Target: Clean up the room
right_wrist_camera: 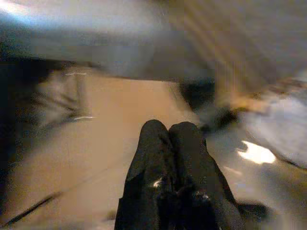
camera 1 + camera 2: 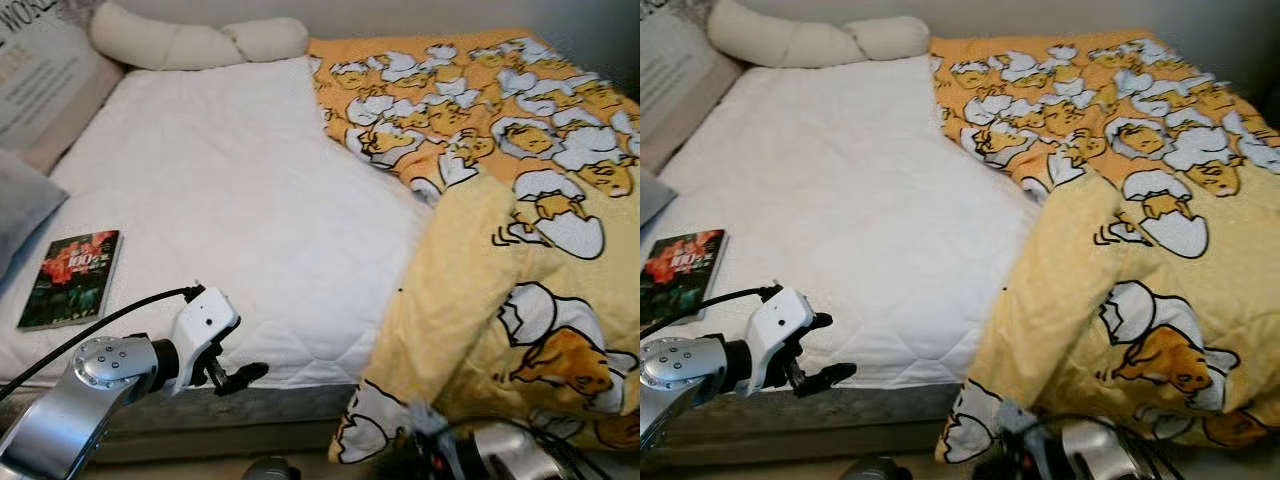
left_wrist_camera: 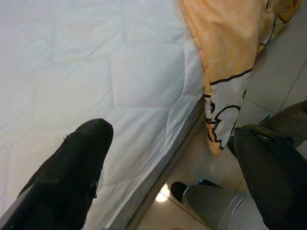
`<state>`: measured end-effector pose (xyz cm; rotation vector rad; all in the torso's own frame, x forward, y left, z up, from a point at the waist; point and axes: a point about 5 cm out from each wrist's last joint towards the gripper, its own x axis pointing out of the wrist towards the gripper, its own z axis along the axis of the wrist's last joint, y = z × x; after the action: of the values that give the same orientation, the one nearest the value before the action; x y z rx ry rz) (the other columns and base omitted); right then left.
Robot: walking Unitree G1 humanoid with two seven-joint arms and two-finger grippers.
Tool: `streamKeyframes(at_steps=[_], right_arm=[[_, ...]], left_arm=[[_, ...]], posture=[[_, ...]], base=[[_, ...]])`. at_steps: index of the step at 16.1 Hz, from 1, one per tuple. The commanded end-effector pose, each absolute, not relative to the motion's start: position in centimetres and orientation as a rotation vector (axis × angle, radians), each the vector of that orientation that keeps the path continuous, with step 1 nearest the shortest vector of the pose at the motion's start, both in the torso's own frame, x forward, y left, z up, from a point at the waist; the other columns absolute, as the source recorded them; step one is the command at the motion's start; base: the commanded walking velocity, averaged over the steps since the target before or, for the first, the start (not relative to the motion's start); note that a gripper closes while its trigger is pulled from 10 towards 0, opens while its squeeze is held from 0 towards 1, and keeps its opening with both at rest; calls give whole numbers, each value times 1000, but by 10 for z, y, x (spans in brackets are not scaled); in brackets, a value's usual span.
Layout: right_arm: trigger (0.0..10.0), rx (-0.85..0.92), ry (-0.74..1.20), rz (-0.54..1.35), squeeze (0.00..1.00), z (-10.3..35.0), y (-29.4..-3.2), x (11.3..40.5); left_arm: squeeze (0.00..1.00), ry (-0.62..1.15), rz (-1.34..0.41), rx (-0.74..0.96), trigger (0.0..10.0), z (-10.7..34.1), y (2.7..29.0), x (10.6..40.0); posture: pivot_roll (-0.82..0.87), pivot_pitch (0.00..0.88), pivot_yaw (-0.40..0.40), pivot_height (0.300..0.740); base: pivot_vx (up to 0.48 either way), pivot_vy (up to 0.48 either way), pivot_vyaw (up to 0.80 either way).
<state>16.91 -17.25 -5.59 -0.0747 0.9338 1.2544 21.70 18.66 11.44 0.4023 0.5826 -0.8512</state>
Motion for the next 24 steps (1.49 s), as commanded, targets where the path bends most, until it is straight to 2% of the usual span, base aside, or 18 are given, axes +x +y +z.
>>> streamKeyframes(at_steps=[1, 2, 3, 4, 5, 9, 12, 18, 22, 24], right_arm=[[4118, -154, 843, 1062, 0, -56, -168, 187], [10000, -156, 805, 936, 0, -55, -167, 195], [10000, -134, 754, 803, 0, -50, -169, 210], [10000, -103, 714, 706, 361, -44, -170, 224], [10000, -42, 636, 565, 1000, -31, -171, 248], [10000, 29, 488, 316, 1000, 7, -157, 303], [10000, -51, 500, 211, 1000, 23, -143, 325], [10000, -122, 530, 179, 1000, 27, -132, 331], [10000, -98, 587, 157, 1000, 21, -131, 327], [10000, -69, 617, 148, 1000, 19, -131, 325]], left_arm=[[0, 576, -836, 410, 10000, 115, 188, 217], [0, 575, -837, 411, 10000, 115, 188, 218], [0, 572, -841, 412, 10000, 115, 188, 219], [0, 570, -846, 413, 10000, 115, 187, 220], [0, 566, -856, 416, 10000, 115, 185, 221], [0, 558, -865, 431, 10000, 115, 183, 228], [0, 555, -858, 437, 10000, 118, 185, 229], [0, 569, -857, 434, 10000, 117, 186, 222], [0, 582, -845, 433, 10000, 119, 189, 214], [0, 601, -823, 450, 10000, 126, 197, 204]], posture=[[265, 0, 56, 740], [265, 0, 56, 740], [254, 0, 68, 740], [250, 0, 73, 740], [245, 0, 81, 740], [250, 0, 92, 740], [261, 0, 92, 740], [271, 0, 89, 740], [298, 0, 78, 740], [366, 44, 72, 740]], base=[[0, 0, 0], [0, 0, 0], [0, 0, 0], [0, 0, 0], [0, 0, 0], [0, 0, 0], [0, 0, 0], [0, 0, 0], [0, 0, 0], [0, 0, 0]])
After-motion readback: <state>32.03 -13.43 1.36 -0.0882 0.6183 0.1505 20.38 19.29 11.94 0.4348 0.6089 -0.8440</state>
